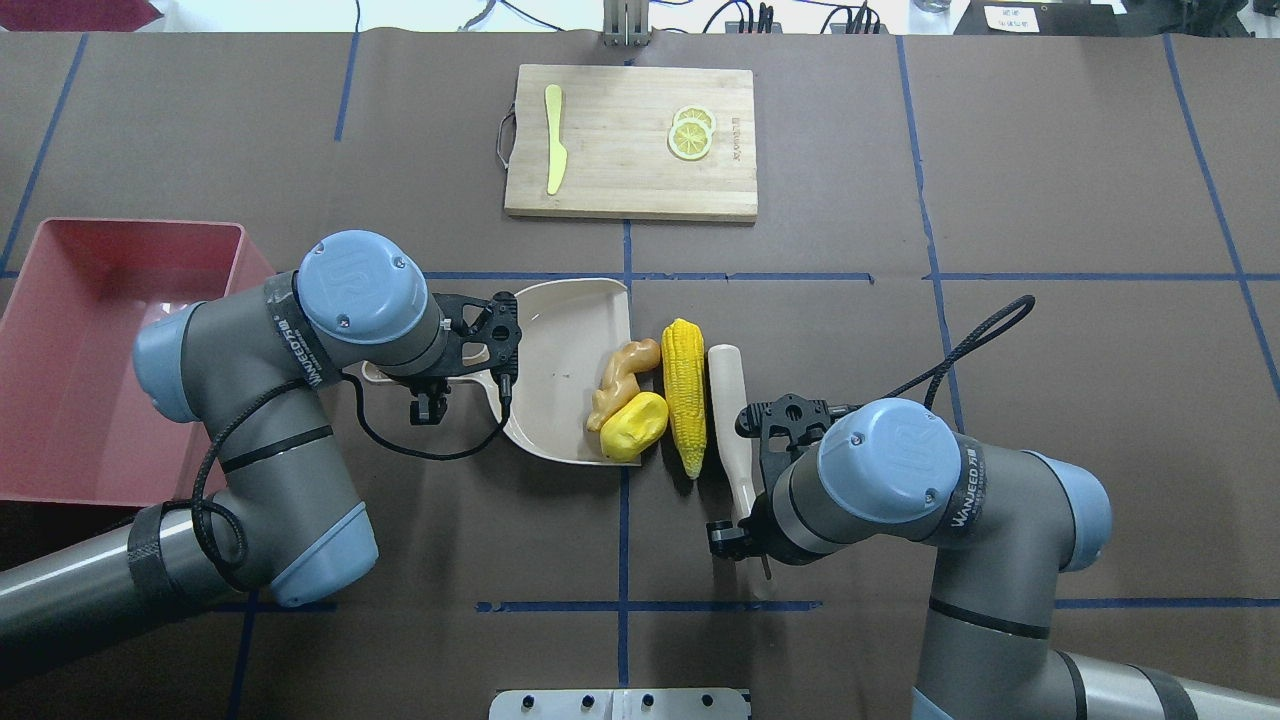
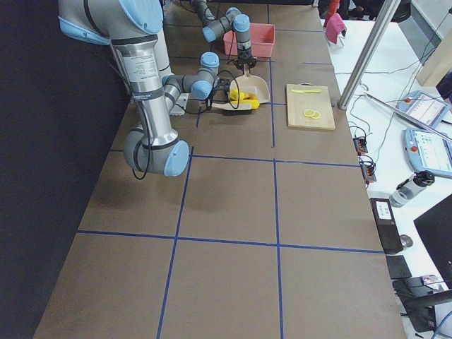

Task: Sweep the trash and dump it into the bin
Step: 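Sweep the corn, potato and ginger into the dustpan with the right gripper's brush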

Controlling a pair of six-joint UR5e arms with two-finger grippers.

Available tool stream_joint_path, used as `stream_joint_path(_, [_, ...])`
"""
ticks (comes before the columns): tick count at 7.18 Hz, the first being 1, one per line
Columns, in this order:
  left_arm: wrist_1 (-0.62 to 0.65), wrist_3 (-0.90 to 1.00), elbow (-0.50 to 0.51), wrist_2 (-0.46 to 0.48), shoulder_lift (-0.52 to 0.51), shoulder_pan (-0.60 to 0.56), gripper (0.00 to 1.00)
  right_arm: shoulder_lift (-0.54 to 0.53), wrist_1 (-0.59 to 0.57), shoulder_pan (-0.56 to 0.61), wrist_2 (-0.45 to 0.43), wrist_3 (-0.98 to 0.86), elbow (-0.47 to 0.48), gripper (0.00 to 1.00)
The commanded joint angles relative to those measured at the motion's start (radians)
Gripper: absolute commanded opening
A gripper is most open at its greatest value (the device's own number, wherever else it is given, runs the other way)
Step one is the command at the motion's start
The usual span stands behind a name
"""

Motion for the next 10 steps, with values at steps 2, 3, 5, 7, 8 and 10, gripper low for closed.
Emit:
stream_joint_path(2, [-0.009,-0.027,0.004,0.000,-0.015,0.012,0.28,0.070,0.002,-0.002,0.000,0.004,-0.042,0.01])
stream_joint_path(3, [-0.014,-0.027,0.006,-0.002,-0.015,0.012,0.28,0.080,0.003,-0.002,0.000,0.004,-0.049,0.01])
stream_joint_path(5, [-0.023,-0.024,0.004,-0.002,-0.012,0.010,0.28,0.079,0.000,0.019,0.009,0.004,-0.036,0.01])
stream_joint_path(7, [-0.096,-0.024,-0.008,-0.004,0.020,0.010,0.28,0.073,0.000,0.023,0.006,0.004,-0.037,0.01])
stream_joint_path(8, [-0.171,-0.041,-0.011,-0.007,0.047,0.006,0.28,0.073,0.000,0.024,0.006,0.004,-0.037,0.01])
stream_joint_path(10, [-0.255,-0.071,-0.003,-0.010,0.075,0.006,0.28,0.073,-0.002,0.041,0.009,0.006,-0.016,0.01])
